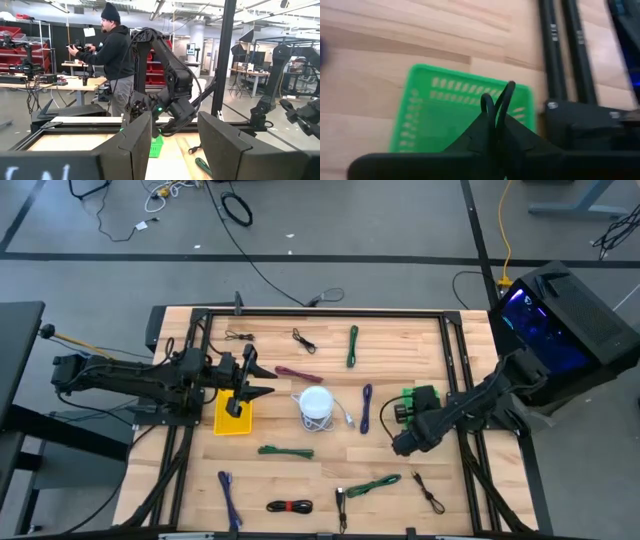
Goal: Pick & Place USB Port
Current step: Put the black charger cable into the green bin, then put the green charger cable into the yellow bin
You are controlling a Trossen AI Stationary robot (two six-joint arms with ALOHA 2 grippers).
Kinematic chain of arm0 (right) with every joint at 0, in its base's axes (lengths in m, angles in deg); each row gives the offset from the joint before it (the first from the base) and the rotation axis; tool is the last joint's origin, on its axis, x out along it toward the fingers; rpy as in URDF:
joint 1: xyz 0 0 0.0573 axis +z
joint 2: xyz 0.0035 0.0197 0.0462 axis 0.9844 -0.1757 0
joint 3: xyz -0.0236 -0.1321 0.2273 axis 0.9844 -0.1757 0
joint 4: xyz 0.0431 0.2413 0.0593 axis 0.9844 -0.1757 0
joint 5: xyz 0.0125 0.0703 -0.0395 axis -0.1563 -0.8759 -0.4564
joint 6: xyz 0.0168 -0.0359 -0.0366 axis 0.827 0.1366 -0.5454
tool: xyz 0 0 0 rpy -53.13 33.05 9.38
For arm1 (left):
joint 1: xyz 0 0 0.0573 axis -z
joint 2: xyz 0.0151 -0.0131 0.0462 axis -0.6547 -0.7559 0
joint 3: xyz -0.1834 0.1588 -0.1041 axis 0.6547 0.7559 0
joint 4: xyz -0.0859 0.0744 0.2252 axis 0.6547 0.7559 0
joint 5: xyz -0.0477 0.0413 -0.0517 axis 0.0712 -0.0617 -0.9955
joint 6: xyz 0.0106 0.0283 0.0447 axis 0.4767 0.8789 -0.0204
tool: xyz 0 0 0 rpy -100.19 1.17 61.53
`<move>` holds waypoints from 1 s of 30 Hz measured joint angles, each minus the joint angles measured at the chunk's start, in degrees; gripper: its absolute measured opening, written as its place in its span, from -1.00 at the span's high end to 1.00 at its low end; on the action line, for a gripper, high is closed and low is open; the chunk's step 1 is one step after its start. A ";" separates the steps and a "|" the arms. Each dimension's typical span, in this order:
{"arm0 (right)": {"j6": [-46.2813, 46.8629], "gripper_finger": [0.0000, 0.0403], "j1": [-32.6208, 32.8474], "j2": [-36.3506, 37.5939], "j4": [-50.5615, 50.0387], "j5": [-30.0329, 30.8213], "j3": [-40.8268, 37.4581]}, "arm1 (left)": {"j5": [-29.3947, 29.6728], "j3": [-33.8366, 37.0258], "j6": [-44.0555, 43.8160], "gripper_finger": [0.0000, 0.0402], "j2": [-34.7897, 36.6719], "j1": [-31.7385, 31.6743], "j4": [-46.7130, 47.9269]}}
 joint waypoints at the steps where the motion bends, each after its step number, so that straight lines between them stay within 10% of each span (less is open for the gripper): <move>1: -1.07 0.76 -0.44 0.00 -0.05 -0.26 0.00 | 0.00 0.00 -0.02 0.18 -0.01 0.00 0.02; 21: -10.78 0.11 -5.29 5.26 0.15 12.69 0.72 | 0.52 0.00 0.15 0.18 -0.02 0.02 0.10; 30: -48.05 0.07 -22.47 12.94 25.39 20.00 2.48 | 1.39 0.00 0.77 0.18 -0.02 0.02 0.11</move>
